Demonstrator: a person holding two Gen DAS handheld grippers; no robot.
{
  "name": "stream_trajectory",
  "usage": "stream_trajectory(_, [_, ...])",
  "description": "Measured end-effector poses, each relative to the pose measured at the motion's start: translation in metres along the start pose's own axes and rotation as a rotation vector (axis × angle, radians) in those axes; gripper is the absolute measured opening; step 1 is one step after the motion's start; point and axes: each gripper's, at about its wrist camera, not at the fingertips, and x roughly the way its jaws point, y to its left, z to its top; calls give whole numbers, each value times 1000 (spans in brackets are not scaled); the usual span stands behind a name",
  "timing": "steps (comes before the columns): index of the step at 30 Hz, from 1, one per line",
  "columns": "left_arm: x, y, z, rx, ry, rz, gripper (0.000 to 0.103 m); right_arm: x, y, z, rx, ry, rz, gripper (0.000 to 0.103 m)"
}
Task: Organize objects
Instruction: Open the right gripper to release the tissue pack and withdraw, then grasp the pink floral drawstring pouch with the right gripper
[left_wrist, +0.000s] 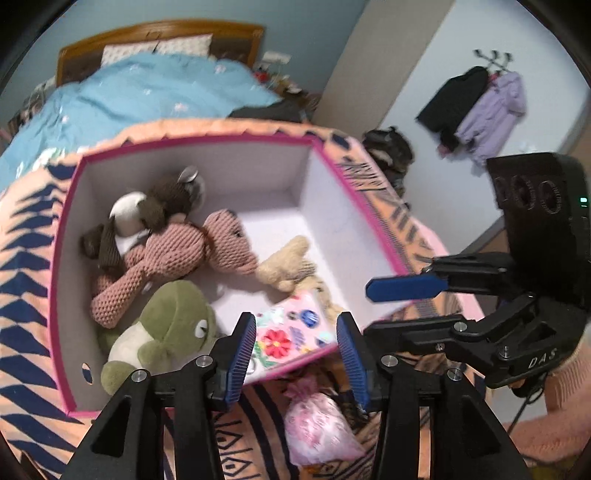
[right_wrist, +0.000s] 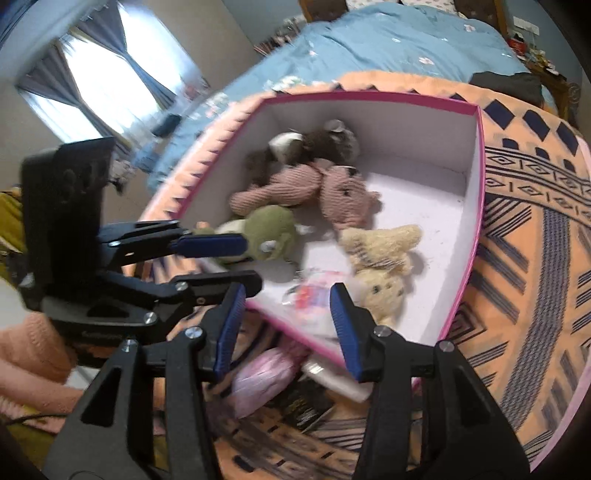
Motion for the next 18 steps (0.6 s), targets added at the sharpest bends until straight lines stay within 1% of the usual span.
stream_trajectory(2, [-8,-8,-7,24,-15,-21,47,-8,8,-11,-10,-8,37,50])
stream_trajectory(5, [-15,-13,-21,39,-6,-53,47,-9,17,-28,-10,18,72,50])
stream_trajectory(7, [-14,-14,-34,36,16,-64,47,0,19,-41,7,56,77,50])
stream_trajectory(10, [-8,-8,-53,-5,58,-73,47,17,14,-57,60,107,86,50])
stream_trajectory(15, [7,8,-78,-82,120,-79,47,48,4,-69,141,173,43,50])
stream_trajectory(18, [13,11,-87,-110,137,-93,47,63,8,-69,124,206,-8,50])
